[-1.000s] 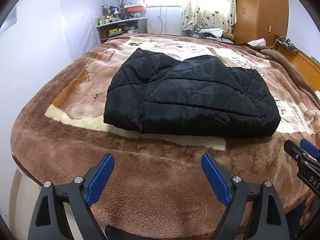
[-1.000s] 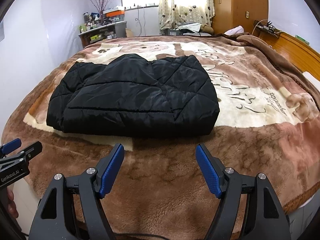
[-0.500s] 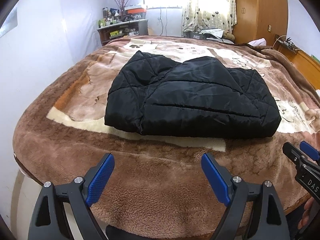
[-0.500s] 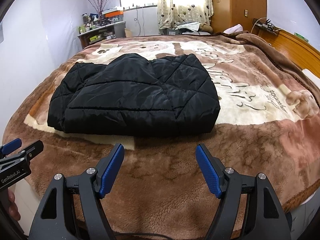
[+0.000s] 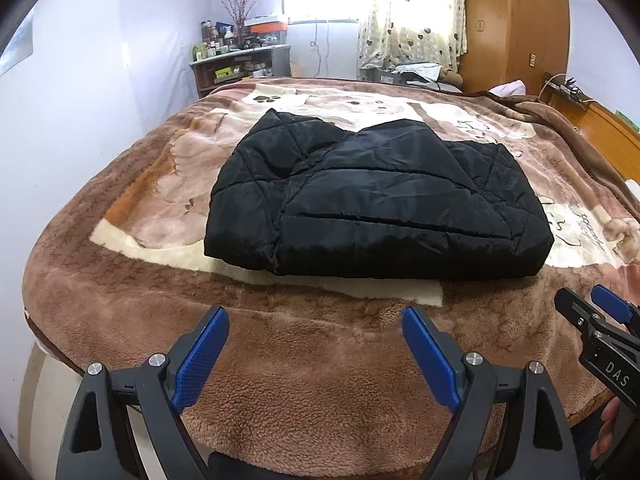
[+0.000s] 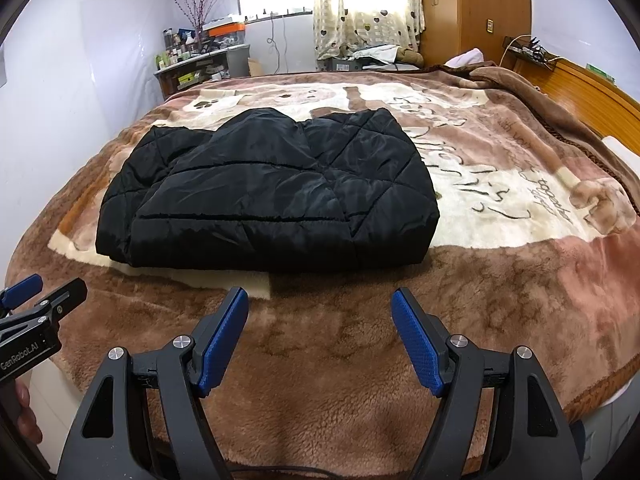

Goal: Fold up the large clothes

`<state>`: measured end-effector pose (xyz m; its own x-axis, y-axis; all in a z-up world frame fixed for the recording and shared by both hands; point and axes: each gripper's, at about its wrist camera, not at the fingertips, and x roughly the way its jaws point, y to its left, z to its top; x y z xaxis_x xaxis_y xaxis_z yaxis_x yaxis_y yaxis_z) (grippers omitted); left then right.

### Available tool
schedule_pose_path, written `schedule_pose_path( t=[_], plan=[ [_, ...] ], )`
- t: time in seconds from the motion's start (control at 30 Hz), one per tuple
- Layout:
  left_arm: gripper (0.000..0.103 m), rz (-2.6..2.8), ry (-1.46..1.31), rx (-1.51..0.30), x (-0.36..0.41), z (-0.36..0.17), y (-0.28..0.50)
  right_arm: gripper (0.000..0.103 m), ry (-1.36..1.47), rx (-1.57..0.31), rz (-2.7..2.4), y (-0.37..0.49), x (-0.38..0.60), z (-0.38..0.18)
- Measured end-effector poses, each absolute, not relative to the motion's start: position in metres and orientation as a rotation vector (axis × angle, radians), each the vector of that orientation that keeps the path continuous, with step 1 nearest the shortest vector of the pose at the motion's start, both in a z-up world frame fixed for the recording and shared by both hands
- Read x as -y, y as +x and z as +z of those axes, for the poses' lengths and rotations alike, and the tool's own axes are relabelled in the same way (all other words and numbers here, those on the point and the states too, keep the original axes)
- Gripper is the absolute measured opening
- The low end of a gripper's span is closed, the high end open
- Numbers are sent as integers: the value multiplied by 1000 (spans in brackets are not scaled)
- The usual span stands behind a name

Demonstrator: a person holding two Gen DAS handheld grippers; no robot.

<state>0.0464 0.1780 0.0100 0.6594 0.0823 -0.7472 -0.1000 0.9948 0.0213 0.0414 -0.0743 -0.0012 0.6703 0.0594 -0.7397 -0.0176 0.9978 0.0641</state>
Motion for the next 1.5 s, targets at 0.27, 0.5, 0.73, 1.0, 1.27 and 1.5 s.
schedule_pose_path(
  t=[0.27,0.5,0.73,1.0,1.27,1.5],
  plan=[
    [88,111,-24,-840,-177,10,44,74,57,-841,43,40,73,-2],
    [88,133,-7,-824,-174,12,43,74,59,-847,46,40,72,-3],
    [88,135,9,-823,-169,11,44,74,60,-848,44,40,73,-4],
    [88,145,27,-815,-164,10,45,74,65,-854,39,40,71,-4],
    [88,131,19,-828,-163,7,44,74,66,-855,40,40,71,-5],
    [88,131,-12,-830,-166,7,43,74,67,-857,39,40,71,-6]
  ],
)
